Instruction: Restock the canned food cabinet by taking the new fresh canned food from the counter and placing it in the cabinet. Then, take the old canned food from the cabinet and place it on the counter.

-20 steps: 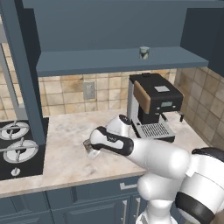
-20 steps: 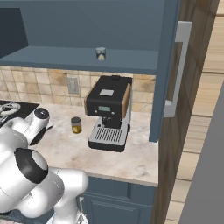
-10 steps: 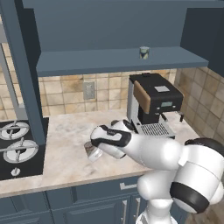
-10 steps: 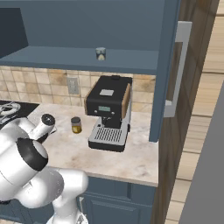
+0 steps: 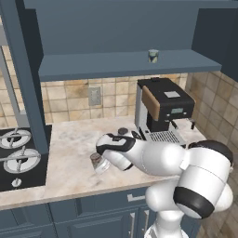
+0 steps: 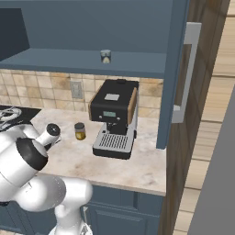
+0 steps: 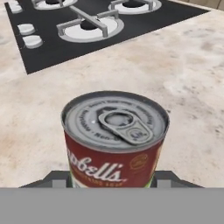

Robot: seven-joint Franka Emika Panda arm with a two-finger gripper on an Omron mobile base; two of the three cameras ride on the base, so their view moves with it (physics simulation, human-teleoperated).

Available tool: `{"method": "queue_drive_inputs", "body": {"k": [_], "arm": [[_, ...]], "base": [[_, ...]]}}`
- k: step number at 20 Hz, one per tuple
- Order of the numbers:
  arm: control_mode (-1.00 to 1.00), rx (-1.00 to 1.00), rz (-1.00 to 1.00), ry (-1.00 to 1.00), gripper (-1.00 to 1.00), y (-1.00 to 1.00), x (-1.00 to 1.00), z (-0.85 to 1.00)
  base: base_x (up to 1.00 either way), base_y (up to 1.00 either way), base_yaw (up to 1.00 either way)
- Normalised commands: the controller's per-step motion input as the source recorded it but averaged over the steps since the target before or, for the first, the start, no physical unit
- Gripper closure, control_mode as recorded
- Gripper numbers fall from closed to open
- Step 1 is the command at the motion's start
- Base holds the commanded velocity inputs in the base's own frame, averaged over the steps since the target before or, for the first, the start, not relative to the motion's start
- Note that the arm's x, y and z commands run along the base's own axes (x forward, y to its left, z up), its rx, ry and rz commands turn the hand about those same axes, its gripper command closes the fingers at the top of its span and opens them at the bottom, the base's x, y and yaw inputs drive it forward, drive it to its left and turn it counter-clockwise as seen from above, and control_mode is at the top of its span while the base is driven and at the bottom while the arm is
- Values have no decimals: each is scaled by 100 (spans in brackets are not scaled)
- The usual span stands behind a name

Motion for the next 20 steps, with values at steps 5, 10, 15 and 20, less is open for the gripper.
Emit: {"method": "queue_drive_inputs", "body": {"k": [5,10,15,20], "arm": [[-100,0,0,1,-100,0,-1,22],[-100,0,-2,5,-100,0,0,39],[-100,0,-5,11,-100,1,0,78],[-100,0,-2,7,-100,0,-48,100]], "base": [[0,0,0],[0,0,0],[0,0,0],[0,0,0]]}}
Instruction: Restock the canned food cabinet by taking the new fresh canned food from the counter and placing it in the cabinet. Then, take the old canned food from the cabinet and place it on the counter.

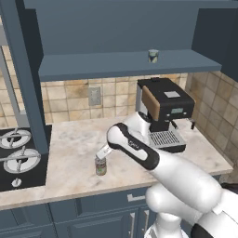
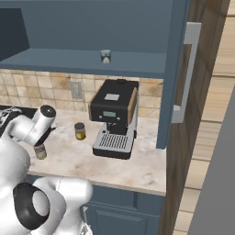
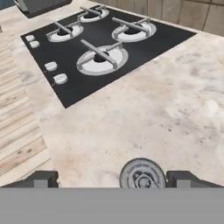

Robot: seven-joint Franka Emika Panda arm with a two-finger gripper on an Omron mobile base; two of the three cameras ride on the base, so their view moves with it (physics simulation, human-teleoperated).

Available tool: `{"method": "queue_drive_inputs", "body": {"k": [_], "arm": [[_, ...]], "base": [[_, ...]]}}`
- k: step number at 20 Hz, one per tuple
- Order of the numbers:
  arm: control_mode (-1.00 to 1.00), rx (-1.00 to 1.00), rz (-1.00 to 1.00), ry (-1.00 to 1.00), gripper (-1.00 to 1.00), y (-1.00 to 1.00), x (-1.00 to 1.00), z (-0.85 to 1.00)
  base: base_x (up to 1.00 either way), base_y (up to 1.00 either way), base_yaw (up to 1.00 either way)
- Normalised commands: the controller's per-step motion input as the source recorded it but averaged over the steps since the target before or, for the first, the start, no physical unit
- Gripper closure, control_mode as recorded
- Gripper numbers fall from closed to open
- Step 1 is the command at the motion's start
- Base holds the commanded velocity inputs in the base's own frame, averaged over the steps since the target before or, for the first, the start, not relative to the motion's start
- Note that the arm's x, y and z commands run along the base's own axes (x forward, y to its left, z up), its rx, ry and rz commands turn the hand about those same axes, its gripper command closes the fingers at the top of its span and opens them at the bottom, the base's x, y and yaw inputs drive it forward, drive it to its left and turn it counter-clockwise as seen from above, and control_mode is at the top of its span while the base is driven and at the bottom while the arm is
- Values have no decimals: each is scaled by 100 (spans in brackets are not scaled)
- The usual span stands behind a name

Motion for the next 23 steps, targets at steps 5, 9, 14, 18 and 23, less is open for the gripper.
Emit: {"method": "queue_drive_inputs", "body": {"k": [5,9,14,18,23], "arm": [[-100,0,-5,3,-100,-33,-99,100],[-100,0,-8,0,-100,-76,-100,100],[-100,0,-12,-3,-100,-98,-100,100],[-100,0,-20,-6,-100,-100,-100,92],[-100,0,-26,-3,-100,-100,-83,98]], "base": [[0,0,0],[0,0,0],[0,0,0],[0,0,0],[0,0,0]]}}
